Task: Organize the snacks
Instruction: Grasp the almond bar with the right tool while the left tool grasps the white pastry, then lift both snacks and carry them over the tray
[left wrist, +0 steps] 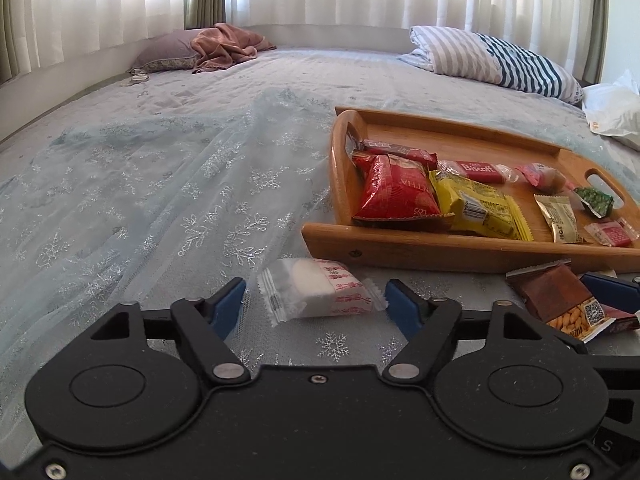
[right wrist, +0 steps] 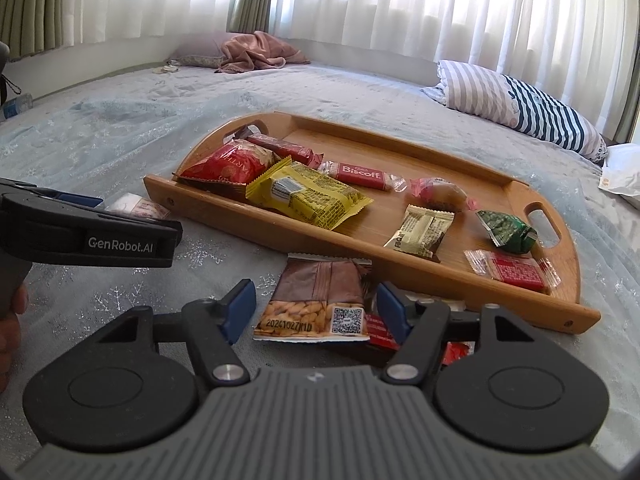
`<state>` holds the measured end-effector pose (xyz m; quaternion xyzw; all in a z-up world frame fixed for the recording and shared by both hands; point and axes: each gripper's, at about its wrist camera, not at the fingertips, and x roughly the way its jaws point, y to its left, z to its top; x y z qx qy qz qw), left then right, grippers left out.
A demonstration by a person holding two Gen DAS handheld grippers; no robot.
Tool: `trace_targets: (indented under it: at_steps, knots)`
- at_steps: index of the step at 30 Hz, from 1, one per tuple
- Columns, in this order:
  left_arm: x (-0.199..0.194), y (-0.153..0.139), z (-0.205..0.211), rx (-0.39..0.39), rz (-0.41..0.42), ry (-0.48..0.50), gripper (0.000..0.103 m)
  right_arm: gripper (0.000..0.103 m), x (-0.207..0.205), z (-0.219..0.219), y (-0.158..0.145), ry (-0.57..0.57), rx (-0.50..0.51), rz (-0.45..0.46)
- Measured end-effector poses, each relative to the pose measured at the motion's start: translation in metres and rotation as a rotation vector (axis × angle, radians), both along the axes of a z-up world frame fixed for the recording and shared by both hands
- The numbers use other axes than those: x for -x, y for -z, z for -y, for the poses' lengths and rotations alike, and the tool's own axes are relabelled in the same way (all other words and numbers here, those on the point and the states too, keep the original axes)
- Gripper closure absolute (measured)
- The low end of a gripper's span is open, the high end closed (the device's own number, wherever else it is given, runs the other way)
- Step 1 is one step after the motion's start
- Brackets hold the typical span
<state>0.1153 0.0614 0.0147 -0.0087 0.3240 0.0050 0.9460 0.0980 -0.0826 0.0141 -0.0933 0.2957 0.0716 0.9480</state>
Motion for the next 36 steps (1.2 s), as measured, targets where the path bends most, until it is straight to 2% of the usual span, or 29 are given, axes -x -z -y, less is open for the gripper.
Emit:
trace_targets:
  at_steps: [7,16,31,36]
  knots:
    - [0.003,-0.003,-0.002,0.005,0.002,-0.025,0.050,0.041,0.000,0.002,-0.001,0.013,-0.006,0.003]
    - [0.008,-0.008,-0.006,0.021,0.010,-0.032,0.059,0.049,0.000,0.003,-0.002,0.019,0.015,0.002]
    - [0.018,-0.021,-0.006,0.014,0.032,-0.027,0.061,0.050,0.003,0.010,-0.007,-0.017,-0.009,-0.027]
    - [0.023,-0.025,-0.004,0.011,0.043,-0.019,0.061,0.050,0.010,0.017,-0.015,-0.051,-0.122,-0.055]
